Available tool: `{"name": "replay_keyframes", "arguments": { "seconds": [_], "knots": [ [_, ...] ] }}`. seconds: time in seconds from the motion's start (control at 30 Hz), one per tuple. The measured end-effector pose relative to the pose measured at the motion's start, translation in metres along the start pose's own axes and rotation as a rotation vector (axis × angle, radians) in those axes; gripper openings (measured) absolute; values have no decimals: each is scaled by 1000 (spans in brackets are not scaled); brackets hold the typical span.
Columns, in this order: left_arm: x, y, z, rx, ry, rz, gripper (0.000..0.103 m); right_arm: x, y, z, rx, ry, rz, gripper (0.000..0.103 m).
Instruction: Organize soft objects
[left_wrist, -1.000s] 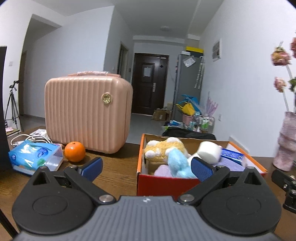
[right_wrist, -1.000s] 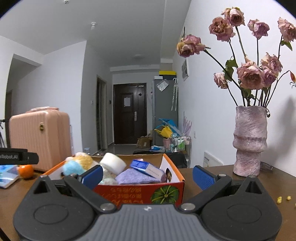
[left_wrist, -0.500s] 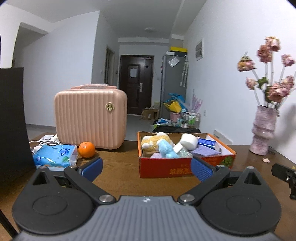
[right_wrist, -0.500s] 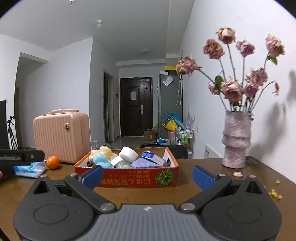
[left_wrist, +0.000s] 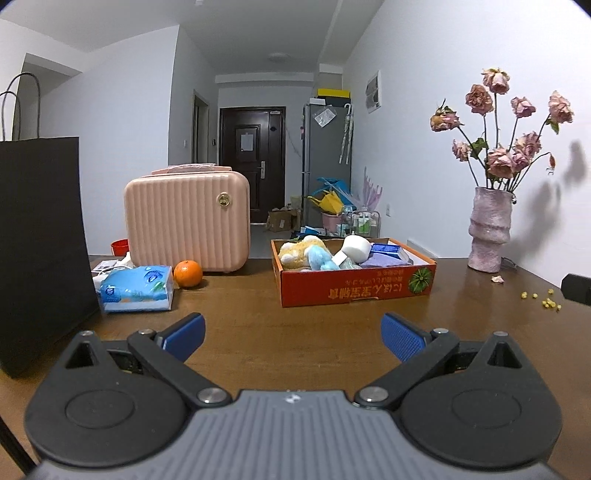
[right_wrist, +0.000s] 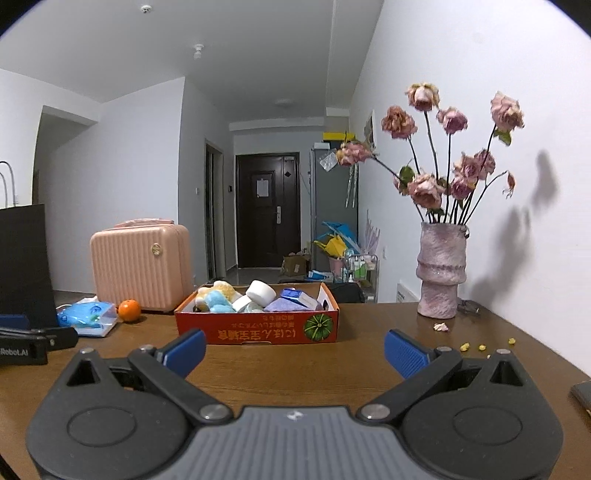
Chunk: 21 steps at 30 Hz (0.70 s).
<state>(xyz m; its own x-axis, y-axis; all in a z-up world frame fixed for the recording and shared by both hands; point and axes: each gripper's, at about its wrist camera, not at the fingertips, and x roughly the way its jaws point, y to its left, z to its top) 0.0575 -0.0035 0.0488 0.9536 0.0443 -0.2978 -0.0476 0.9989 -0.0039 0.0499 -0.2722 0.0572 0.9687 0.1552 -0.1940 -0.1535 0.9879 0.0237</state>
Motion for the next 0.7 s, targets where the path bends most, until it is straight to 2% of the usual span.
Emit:
{"name": "replay_keyframes", "arguments": {
  "seconds": [0.17,0.37,0.7],
  "knots": [
    [-22,2,-16,13,25,-9,103,-27,8,-8,-27,-9,-7,103],
    [-42,1,-35,16,50,-39,103,-46,19,-26,-10,54,0,103],
    [-57,7,-40,-21,49,-51,103,-65,28,-39,23,80,-7,103]
  ]
}}
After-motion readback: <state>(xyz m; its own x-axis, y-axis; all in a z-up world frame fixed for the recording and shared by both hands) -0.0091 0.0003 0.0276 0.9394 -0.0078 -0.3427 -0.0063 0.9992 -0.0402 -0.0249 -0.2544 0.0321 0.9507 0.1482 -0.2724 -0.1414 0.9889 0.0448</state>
